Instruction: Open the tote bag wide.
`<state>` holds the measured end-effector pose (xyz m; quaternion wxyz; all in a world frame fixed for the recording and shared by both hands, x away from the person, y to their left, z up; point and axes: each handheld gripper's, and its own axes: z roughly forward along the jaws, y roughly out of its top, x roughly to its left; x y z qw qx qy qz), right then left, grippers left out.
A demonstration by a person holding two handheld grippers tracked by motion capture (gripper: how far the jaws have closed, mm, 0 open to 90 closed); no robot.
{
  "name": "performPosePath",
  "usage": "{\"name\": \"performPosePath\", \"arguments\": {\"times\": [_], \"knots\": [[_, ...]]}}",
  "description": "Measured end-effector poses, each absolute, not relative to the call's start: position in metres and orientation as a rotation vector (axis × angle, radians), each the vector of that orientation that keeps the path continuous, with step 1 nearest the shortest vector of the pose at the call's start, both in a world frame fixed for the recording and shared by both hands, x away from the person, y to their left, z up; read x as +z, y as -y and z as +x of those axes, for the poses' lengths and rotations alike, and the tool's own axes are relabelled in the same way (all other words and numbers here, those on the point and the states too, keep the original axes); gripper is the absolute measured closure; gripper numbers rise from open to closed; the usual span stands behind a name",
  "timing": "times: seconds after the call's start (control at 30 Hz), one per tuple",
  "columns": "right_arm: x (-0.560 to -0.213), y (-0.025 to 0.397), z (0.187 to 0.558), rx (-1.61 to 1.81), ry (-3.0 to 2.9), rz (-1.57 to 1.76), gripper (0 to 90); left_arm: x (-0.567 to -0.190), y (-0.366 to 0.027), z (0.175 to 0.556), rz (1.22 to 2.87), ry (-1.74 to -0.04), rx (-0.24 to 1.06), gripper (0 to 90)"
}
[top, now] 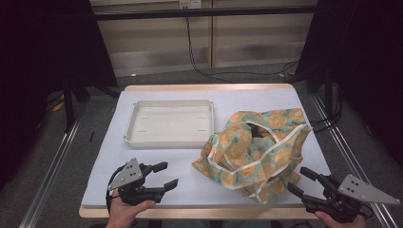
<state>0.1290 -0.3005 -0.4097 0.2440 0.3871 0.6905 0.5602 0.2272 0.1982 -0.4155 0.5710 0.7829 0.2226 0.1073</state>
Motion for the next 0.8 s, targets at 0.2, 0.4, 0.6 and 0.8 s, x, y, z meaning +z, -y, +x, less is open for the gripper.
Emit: {"name": "performPosePath", "arguments": {"times": [0.2, 0.4, 0.6, 0.8], "knots": [[-0.398, 0.294, 0.137, 1.559, -1.941, 1.01, 27.3, -0.41, -0.185, 0.235, 1.841, -0.48, 0.237, 46.0], [-0.38, 0.291, 0.146, 1.584, -1.94, 0.967, 25.2, -0.401, -0.167, 0.239, 1.834, -0.405, 0.18, 59.2], [-0.359, 0.287, 0.154, 1.628, -1.913, 0.908, 24.9, -0.386, -0.148, 0.242, 1.811, -0.33, 0.143, 71.3], [-0.358, 0.286, 0.169, 1.649, -1.93, 0.936, 27.2, -0.375, -0.124, 0.244, 1.807, -0.268, 0.112, 68.6]]}}
